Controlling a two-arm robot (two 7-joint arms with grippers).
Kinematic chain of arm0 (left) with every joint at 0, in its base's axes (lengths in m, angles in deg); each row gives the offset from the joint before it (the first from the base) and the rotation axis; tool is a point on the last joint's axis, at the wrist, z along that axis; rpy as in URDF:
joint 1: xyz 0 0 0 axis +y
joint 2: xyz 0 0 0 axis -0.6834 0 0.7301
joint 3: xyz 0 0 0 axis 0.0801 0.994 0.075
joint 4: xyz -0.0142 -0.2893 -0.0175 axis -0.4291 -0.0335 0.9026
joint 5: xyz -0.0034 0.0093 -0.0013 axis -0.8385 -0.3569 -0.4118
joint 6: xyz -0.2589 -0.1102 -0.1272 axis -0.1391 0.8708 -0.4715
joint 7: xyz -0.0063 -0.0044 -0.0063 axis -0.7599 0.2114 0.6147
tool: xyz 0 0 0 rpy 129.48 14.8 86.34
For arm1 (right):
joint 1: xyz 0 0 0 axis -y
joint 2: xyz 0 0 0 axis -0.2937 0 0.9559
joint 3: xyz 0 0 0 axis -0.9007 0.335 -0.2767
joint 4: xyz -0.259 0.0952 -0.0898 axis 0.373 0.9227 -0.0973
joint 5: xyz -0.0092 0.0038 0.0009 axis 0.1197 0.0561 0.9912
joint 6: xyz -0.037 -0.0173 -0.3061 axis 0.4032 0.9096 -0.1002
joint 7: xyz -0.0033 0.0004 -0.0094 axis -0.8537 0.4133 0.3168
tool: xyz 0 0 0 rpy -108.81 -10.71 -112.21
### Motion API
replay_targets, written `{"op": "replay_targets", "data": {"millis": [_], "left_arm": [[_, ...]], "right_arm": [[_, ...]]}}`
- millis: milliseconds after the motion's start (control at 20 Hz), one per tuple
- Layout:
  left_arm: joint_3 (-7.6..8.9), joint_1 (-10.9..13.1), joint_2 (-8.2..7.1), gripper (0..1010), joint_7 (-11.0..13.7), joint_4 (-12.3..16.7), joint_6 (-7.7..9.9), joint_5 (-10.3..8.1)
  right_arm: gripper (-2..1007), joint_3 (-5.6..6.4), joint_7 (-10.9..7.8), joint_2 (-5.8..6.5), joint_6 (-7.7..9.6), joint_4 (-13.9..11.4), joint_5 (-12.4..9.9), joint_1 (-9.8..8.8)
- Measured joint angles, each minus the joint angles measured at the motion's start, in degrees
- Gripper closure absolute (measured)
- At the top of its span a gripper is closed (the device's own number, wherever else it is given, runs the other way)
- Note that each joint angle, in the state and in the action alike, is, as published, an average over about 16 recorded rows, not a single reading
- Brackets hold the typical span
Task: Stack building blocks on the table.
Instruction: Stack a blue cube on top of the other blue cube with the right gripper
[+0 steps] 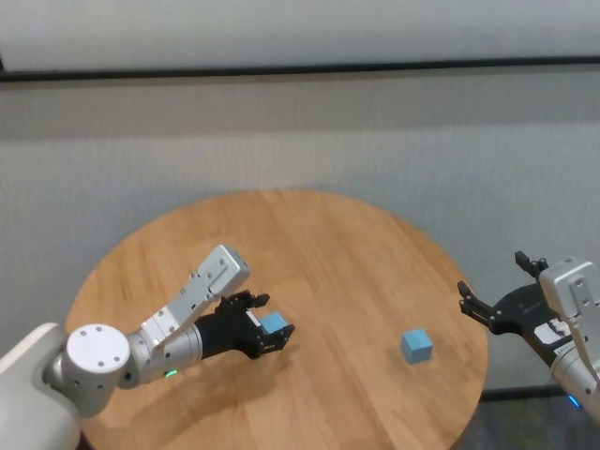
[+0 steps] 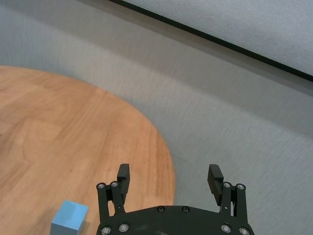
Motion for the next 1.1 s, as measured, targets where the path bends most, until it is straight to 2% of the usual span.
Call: {"op": "replay_targets", "data": {"millis": [300, 700, 900, 1100], "left_arm": [[1.18, 2.64, -3.17, 158, 0.72, 6.42, 0.98, -1.14], [4.27, 7.65, -10.1, 25, 2.34, 15.94, 1.5, -4.84], [6.05, 9.82, -13.59, 10, 3.16, 18.51, 0.79, -6.88], [7.51, 11.35, -16.23, 10, 3.74, 19.63, -0.12, -8.49]], "right_arm": [[0, 0.0, 0.0, 0.0, 0.0, 0.0, 0.0, 0.0], [0, 0.0, 0.0, 0.0, 0.0, 0.0, 0.0, 0.0], [0, 0.0, 0.0, 0.0, 0.0, 0.0, 0.0, 0.0], [1, 0.01, -0.15, 0.0, -0.01, -0.02, -0.02, -0.01]]}}
